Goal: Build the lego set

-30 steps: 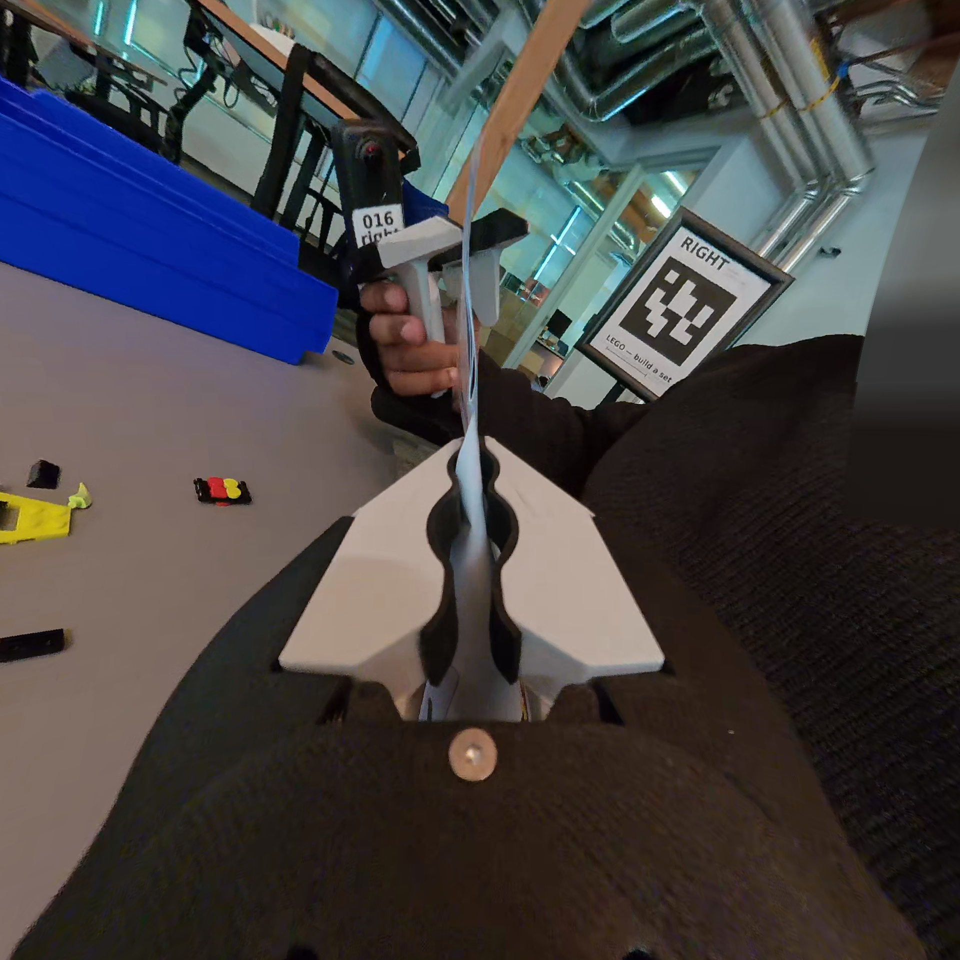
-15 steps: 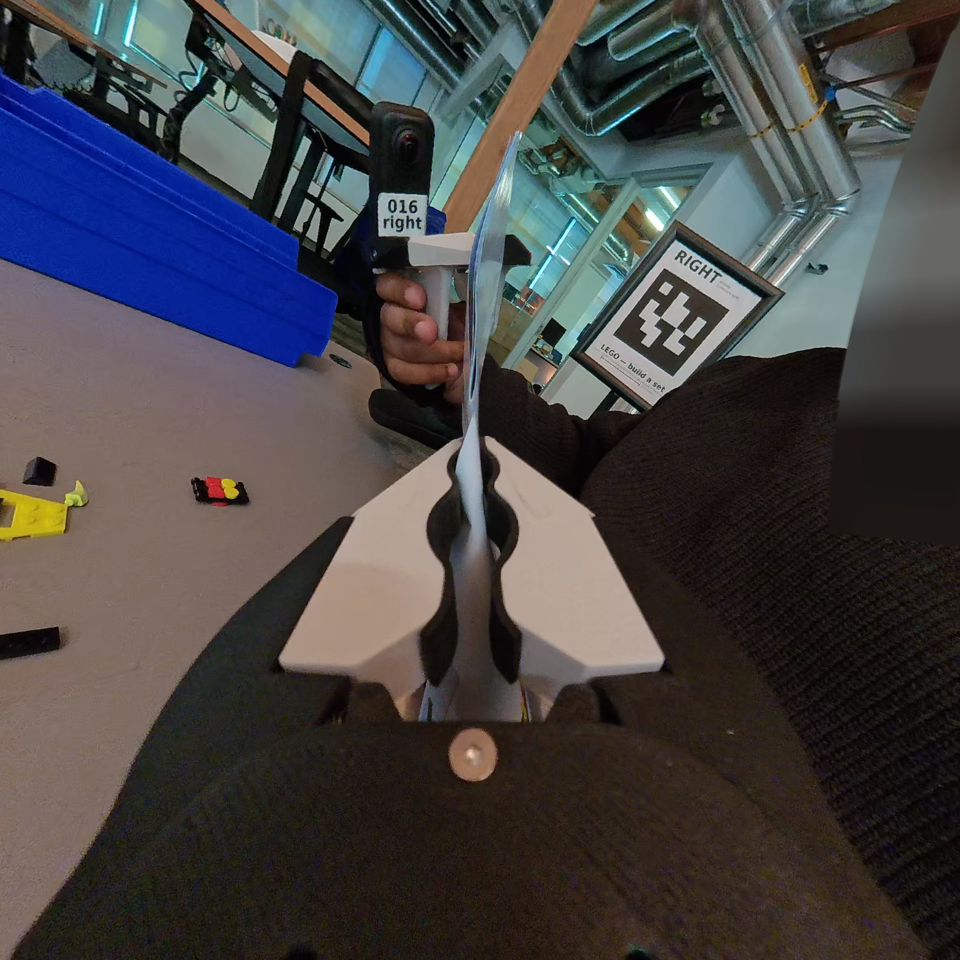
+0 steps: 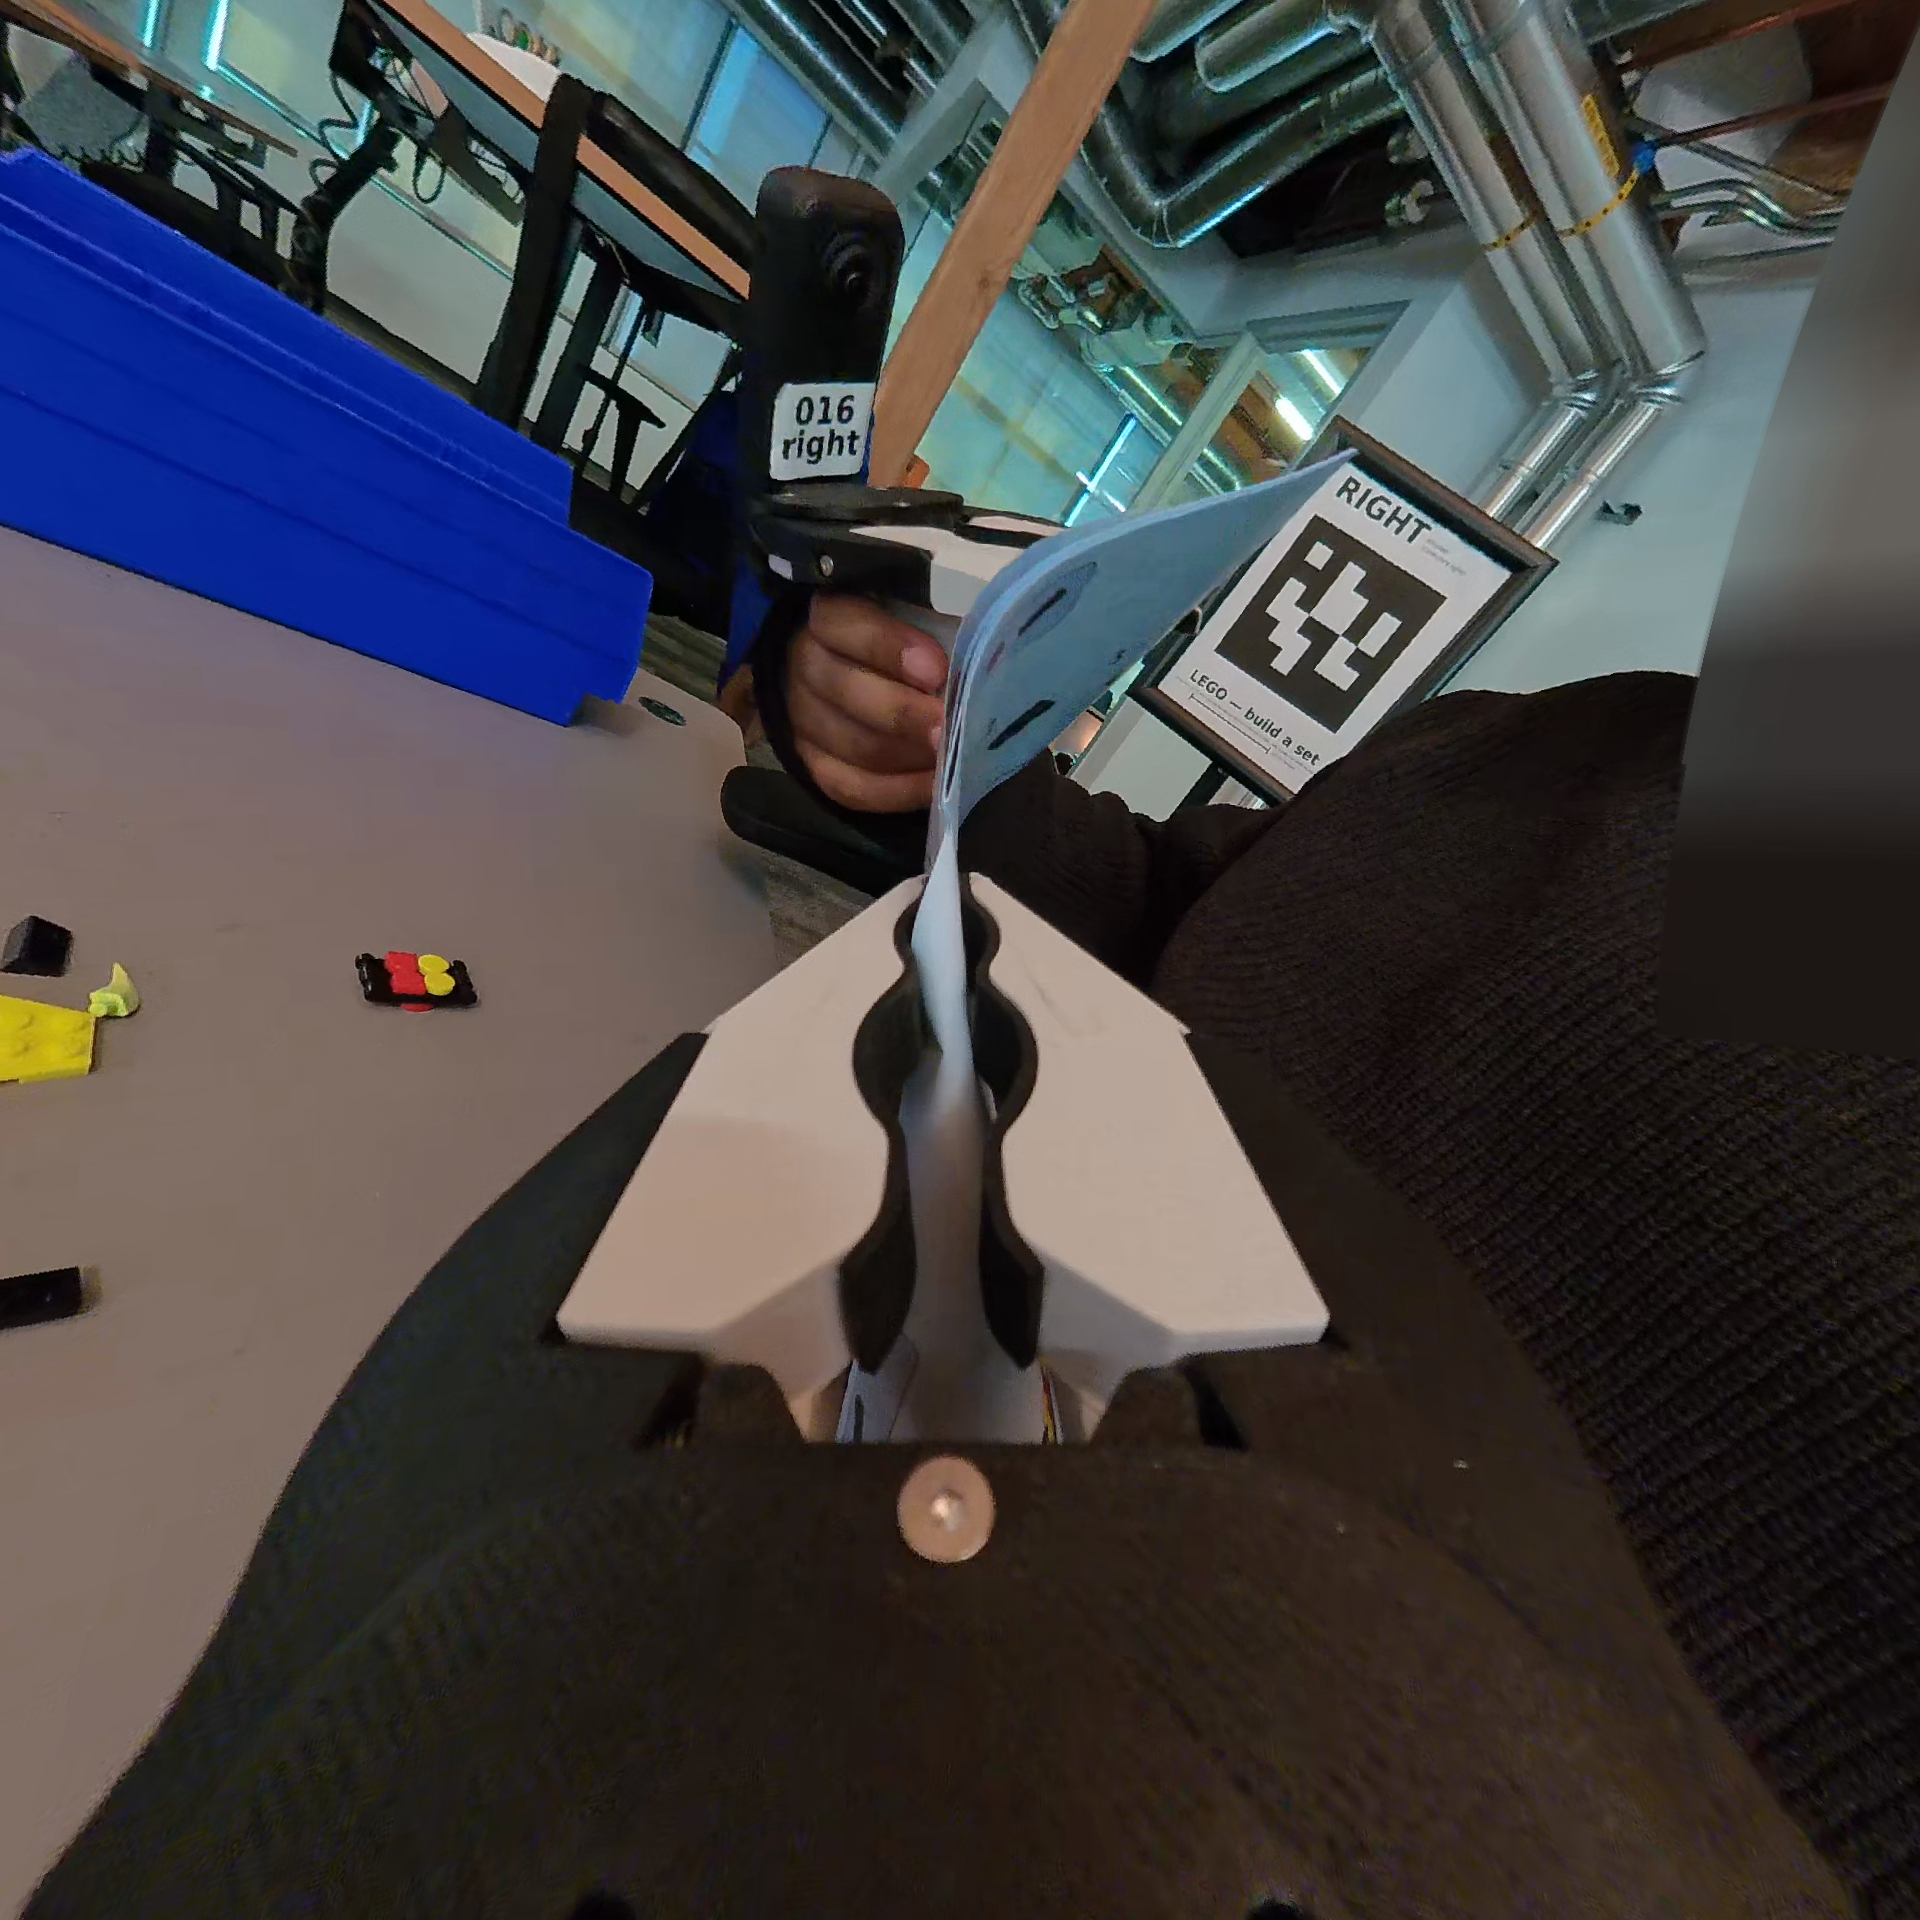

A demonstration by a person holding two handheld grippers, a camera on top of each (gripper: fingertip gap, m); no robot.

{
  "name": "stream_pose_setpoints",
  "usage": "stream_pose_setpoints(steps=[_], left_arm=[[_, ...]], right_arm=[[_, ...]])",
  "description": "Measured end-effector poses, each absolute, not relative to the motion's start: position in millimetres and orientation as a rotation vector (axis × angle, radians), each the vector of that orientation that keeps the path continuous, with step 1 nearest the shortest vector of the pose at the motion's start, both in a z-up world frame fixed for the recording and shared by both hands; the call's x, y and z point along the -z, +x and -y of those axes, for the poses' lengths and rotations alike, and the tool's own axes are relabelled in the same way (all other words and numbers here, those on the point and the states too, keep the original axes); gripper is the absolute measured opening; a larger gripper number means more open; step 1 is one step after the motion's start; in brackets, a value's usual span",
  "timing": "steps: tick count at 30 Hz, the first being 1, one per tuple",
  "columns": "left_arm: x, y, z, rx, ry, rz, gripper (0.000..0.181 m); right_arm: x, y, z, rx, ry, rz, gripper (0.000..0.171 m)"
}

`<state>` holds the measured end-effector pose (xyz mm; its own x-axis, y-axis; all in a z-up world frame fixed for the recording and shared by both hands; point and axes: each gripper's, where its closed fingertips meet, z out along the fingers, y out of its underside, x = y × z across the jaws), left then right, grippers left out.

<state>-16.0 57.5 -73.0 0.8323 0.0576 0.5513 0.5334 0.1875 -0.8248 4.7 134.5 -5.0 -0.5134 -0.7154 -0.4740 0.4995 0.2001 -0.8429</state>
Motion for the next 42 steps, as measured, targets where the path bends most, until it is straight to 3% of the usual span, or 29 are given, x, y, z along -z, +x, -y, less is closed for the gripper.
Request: stream_pose_setpoints(steps=[8, 13, 20, 26, 28, 31, 34, 38, 42], left_arm=[[74.0, -15.3, -58.6, 0.359, -1.362, 0.524, 0.000], [74.6, -14.7, -59.2, 0.361, -1.367, 0.523, 0.000], [77.4, -14.1, -60.1, 0.368, -1.385, 0.526, 0.000], [85.8, -13.3, -64.6, 0.422, -1.415, 0.571, 0.000], [88.5, -14.7, -64.9, 0.417, -1.426, 0.585, 0.000], [92.3, -25.6, -61.5, 0.360, -1.425, 0.648, 0.008], [92.1, -53.8, -46.2, 0.214, -1.360, 0.795, 0.049], [92.4, -78.6, -22.2, 0.020, -1.304, 0.904, 0.061], [87.9, -93.4, -1.3, -0.160, -1.255, 0.967, 0.062]], right_arm=[[6.6, 5.9, -132.0, 1.504, -0.209, -1.465, 0.025], [10.3, -1.3, -128.4, 1.518, -0.168, -1.506, 0.040], [19.0, -19.1, -130.8, 1.558, -0.127, -1.629, 0.042], [36.6, -21.1, -129.3, 1.495, -0.100, -1.710, 0.061], [46.2, -19.8, -125.7, 1.455, -0.090, -1.750, 0.047], [55.0, -26.0, -119.3, 1.454, -0.052, -1.815, 0.000], [49.5, -46.2, -112.3, 1.528, 0.103, -1.785, 0.000], [40.7, -76.3, -114.3, 1.641, 0.279, -1.734, 0.000], [14.1, -108.1, -132.9, 1.820, 0.403, -1.529, 0.000]])
